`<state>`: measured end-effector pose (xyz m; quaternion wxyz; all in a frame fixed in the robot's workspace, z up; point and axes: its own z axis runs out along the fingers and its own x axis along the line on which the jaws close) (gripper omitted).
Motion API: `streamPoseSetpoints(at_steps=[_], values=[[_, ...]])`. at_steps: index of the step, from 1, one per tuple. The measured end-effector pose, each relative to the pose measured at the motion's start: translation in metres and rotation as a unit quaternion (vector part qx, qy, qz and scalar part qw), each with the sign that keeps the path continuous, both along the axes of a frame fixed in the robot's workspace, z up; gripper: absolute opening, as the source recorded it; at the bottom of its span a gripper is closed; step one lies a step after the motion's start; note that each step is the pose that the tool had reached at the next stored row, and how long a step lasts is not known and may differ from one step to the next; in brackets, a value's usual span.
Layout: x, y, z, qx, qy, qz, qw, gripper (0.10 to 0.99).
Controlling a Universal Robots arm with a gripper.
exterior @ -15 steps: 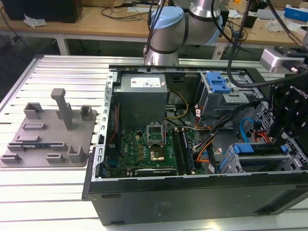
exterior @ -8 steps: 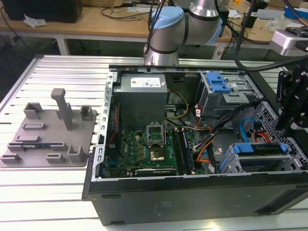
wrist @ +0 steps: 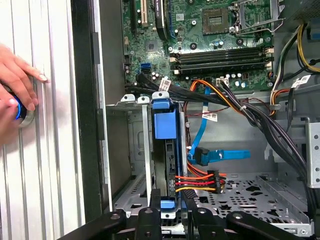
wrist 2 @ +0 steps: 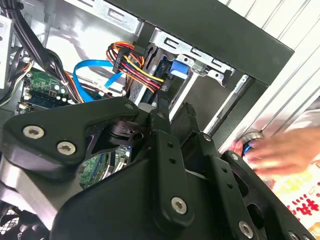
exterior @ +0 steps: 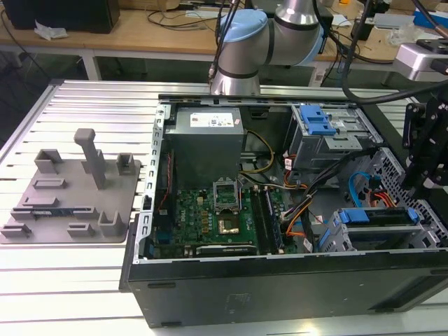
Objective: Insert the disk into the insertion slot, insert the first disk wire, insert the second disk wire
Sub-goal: 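Insert the second disk wire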
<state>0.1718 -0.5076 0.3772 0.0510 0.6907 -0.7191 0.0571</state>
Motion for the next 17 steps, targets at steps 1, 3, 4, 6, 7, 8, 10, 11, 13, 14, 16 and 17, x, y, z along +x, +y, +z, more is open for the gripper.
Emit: streamPoseSetpoints(at_steps=[1,3,4,6,7,8,10,11,13,14,16,17], values=[[0.0000,0.0000,0.0000,0.0000,0.0000,0.000,1.0000,0.302],[0.0001,0.0000,0.0000,0.0000,0.0000,0.000,1.0000,0.302],[0.0001,0.0000,0.0000,0.0000,0.0000,0.000,1.0000,0.302],[0.0002,0.0008,0.0000,0.0000,0.0000,0.000,1.0000,0.302],[0.0002,0.0083,0.0001,-0.0003,0.0000,0.000,1.0000,0.302],[0.0002,0.0156,0.0000,-0.0005,0.0000,0.000,1.0000,0.302],[0.0001,0.0255,-0.0008,-0.0021,0.0000,0.000,1.0000,0.302],[0.0000,0.0273,-0.0014,-0.0036,0.0000,0.000,1.0000,0.302],[-0.0029,0.0311,-0.0038,-0.0077,0.0000,0.000,1.0000,0.302],[-0.0051,0.0323,-0.0051,-0.0096,0.0000,0.000,1.0000,0.302],[-0.0095,0.0343,-0.0075,-0.0130,0.0000,0.000,0.9999,0.302],[-0.0110,0.0349,-0.0082,-0.0138,0.0000,0.000,0.9999,0.302]])
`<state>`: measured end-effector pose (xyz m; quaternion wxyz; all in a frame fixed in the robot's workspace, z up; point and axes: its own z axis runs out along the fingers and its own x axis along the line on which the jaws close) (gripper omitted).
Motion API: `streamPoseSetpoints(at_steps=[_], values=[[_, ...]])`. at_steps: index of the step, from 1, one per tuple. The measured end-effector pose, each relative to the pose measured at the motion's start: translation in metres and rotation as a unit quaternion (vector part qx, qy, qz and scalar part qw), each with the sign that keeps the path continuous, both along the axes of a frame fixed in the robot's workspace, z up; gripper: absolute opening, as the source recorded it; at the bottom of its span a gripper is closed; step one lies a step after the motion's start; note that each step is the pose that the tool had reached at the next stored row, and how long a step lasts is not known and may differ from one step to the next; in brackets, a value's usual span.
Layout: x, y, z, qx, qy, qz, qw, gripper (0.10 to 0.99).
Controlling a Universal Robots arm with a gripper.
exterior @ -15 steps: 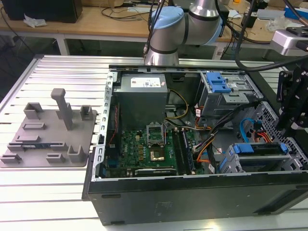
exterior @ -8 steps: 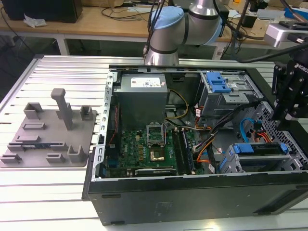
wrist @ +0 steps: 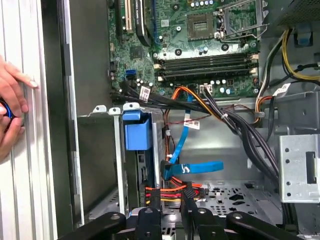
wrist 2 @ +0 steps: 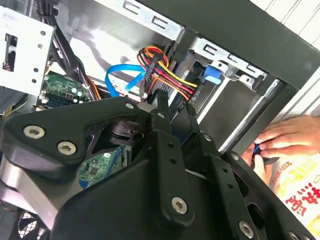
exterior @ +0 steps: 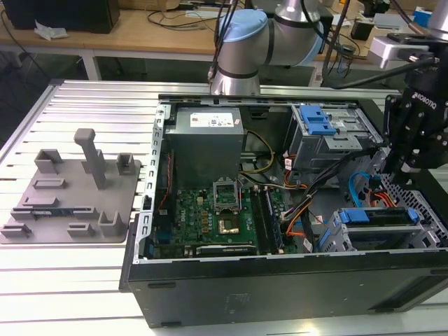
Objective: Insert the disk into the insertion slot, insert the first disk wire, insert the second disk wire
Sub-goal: 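Insert the second disk wire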
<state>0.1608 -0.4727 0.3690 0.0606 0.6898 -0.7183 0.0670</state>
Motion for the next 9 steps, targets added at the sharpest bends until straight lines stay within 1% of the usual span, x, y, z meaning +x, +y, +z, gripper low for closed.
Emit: streamPoseSetpoints(at_steps=[2,6,9], values=[[-0.0079,0.0001,-0.0003,-0.0004,0.0000,0.000,1.0000,0.302],[-0.0148,0.0001,-0.0006,-0.0007,0.0000,0.000,1.0000,0.302],[-0.0171,0.0001,-0.0013,-0.0014,0.0000,0.000,1.0000,0.302]])
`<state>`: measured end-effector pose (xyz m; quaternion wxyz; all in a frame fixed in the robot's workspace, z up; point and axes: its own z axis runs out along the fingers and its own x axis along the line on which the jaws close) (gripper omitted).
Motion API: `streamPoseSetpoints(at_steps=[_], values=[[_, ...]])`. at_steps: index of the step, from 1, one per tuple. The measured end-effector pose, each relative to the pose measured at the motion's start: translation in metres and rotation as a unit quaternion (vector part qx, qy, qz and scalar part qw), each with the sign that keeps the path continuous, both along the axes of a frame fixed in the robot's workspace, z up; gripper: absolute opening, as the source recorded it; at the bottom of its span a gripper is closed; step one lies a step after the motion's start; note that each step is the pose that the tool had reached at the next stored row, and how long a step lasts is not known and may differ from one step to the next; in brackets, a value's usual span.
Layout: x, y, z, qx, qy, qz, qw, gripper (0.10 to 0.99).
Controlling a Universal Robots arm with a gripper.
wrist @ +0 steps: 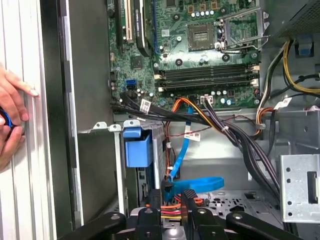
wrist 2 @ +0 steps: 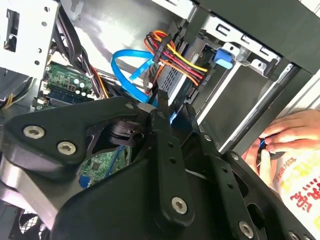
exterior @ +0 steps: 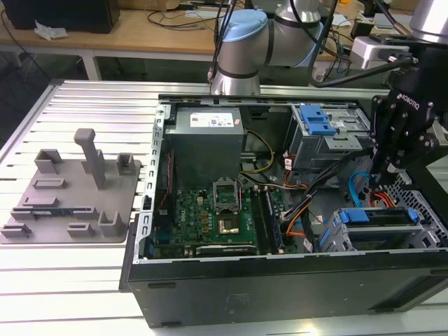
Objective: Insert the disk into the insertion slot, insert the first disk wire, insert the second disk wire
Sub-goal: 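Insert the second disk wire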
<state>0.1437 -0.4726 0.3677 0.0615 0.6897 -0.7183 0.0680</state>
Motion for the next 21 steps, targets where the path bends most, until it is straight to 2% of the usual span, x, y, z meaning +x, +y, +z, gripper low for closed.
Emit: streamPoseSetpoints(at_steps=[11,21], values=[[-0.0008,0.0007,-0.0034,-0.0049,0.0000,-0.014,0.9999,0.302],[-0.0057,0.0032,-0.0042,-0.0127,0.0000,-0.018,0.9998,0.302]])
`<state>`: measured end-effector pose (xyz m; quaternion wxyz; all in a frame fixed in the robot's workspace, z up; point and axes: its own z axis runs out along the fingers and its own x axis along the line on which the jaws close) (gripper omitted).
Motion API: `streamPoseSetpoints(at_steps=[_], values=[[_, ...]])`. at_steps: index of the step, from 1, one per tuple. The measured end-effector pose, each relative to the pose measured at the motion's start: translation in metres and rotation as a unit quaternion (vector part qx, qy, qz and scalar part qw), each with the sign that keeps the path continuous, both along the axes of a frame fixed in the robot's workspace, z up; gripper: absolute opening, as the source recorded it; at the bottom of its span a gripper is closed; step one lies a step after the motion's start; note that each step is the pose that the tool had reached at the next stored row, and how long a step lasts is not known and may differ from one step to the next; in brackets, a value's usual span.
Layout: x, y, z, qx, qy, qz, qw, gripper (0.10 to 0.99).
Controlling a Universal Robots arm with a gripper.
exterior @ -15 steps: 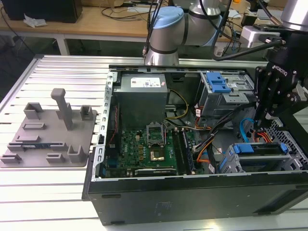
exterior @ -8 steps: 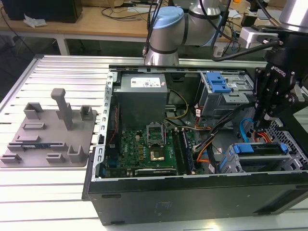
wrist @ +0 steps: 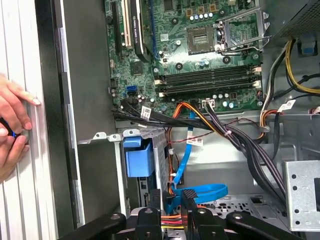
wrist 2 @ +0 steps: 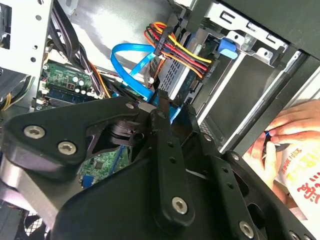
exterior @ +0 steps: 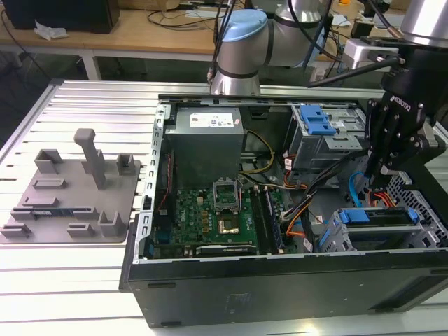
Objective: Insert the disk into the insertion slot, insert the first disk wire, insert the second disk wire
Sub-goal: 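Insert the second disk wire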
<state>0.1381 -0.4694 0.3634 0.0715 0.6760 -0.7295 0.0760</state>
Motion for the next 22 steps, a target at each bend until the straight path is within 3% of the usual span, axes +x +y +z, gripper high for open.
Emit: streamPoseSetpoints(at_steps=[7,11,22], values=[[-0.0001,0.0001,-0.0008,-0.0048,0.0000,0.000,1.0000,0.302],[-0.0001,0.0001,-0.0012,-0.0063,0.0000,0.000,1.0000,0.165],[-0.0002,0.0001,-0.0015,-0.0066,0.0000,0.000,1.0000,0.165]])
